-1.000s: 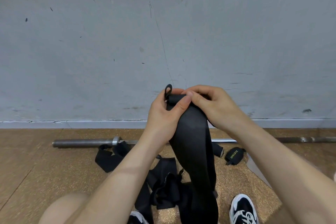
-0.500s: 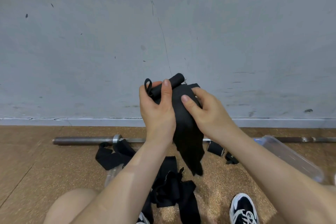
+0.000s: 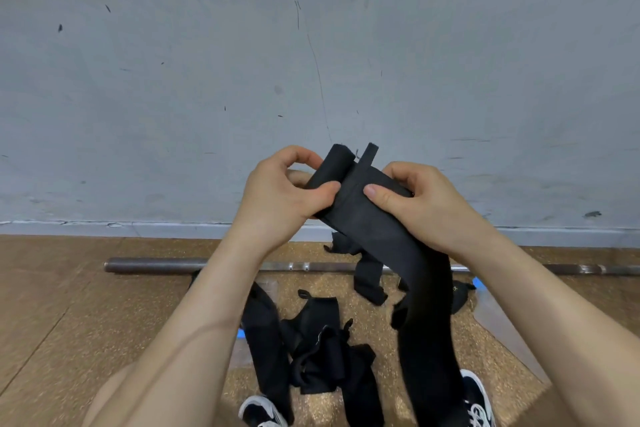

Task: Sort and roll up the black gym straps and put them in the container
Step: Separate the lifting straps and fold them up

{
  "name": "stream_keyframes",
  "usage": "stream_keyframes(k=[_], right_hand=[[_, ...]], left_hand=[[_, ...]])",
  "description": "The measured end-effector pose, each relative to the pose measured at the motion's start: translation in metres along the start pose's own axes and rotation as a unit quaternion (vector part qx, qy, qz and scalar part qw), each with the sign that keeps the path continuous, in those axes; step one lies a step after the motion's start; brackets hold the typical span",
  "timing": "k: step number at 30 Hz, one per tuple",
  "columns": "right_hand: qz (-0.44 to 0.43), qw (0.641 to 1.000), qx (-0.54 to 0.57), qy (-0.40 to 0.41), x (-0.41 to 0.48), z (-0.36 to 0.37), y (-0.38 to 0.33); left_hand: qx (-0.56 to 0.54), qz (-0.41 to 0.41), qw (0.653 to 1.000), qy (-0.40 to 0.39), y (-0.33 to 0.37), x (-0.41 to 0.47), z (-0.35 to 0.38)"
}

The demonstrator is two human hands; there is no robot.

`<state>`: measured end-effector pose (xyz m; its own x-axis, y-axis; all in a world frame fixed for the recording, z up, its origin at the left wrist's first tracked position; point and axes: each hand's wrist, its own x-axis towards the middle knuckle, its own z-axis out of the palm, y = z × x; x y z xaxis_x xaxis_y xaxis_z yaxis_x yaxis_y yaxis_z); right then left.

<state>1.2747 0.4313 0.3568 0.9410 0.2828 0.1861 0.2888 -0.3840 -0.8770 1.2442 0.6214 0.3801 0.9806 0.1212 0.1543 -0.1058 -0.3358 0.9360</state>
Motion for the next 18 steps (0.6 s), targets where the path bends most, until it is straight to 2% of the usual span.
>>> stream_keyframes(k=[4,8,13,18], right_hand=[[0.025,0.999,-0.017,0.009,-0.001,0.008,-0.004],[0.051,0.998,0.016,0.027,0.001,0.011,-0.007],[0.075,0.993,0.086,0.030,0.001,0.012,-0.005],[0.092,0.979,0.176,0.041,-0.001,0.014,-0.002]], left_hand=[[0.171,0.109,0.976,0.082,-0.011,-0.002,0.013],[0.220,0.210,0.947,0.107,-0.022,-0.002,0.022],[0.169,0.239,0.950,0.114,-0.027,-0.004,0.029],[-0.001,0.171,0.982,0.080,-0.017,-0.011,0.039]])
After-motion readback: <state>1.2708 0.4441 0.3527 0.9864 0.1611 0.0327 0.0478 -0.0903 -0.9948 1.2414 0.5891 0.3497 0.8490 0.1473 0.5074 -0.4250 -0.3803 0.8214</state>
